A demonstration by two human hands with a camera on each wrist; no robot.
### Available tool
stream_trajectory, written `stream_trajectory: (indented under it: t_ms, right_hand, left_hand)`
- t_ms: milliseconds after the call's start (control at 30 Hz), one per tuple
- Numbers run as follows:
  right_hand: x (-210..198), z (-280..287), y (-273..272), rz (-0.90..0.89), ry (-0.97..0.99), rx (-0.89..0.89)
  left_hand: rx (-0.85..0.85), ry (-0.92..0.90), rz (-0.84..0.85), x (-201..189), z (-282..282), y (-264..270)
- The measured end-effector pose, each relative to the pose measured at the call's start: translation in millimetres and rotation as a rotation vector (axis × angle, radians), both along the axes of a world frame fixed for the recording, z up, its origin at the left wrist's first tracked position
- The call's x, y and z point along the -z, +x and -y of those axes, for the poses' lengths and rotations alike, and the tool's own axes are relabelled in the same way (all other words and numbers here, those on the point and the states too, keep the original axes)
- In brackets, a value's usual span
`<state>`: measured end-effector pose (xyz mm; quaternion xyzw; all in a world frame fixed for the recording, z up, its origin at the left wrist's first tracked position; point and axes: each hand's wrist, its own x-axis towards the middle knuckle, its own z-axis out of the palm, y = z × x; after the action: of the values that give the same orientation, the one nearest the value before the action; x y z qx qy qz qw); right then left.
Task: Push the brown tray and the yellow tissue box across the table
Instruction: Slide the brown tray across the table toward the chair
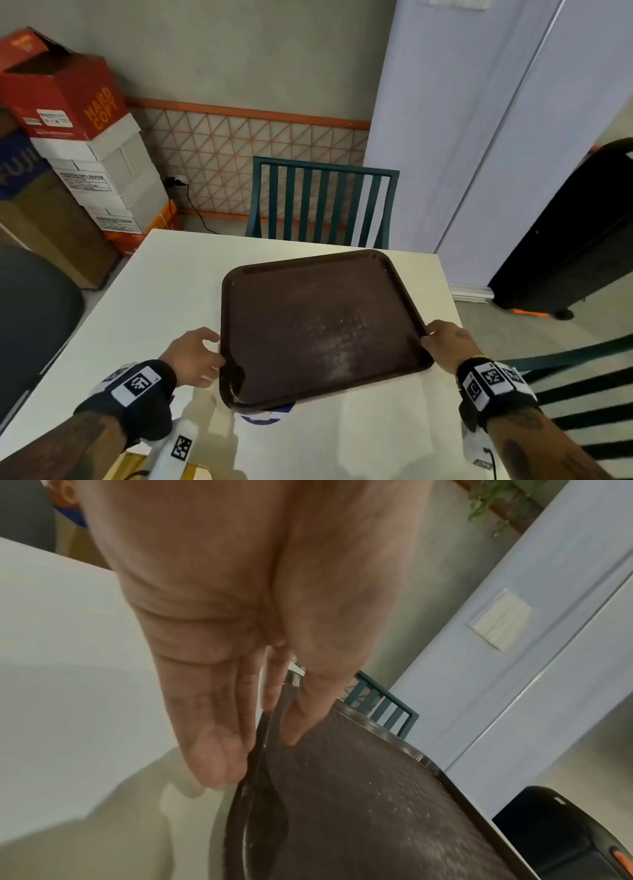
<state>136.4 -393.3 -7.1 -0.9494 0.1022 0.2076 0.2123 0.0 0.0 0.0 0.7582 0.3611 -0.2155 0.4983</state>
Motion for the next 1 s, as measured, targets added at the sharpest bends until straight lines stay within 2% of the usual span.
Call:
stream_trajectory:
  t_ms: [300,633,833,1000]
  right_hand:
    - [11,-6,8,0.104,-0.032,0.108]
    - [24,-4,8,0.098,-0.076,0.121]
    - [34,2,2,0.062,-0.079,0.140]
    - [34,6,-6,0.058,-0.044,0.164]
  left_hand:
    - [0.064,0.150,-0.049,5,-2,16]
    - [0.131,0.229,-0.076,4,-5,41]
    - [0.204,0.305,-0.028,2,-7,69]
    - [0.216,0.301,0.045,7,-13,79]
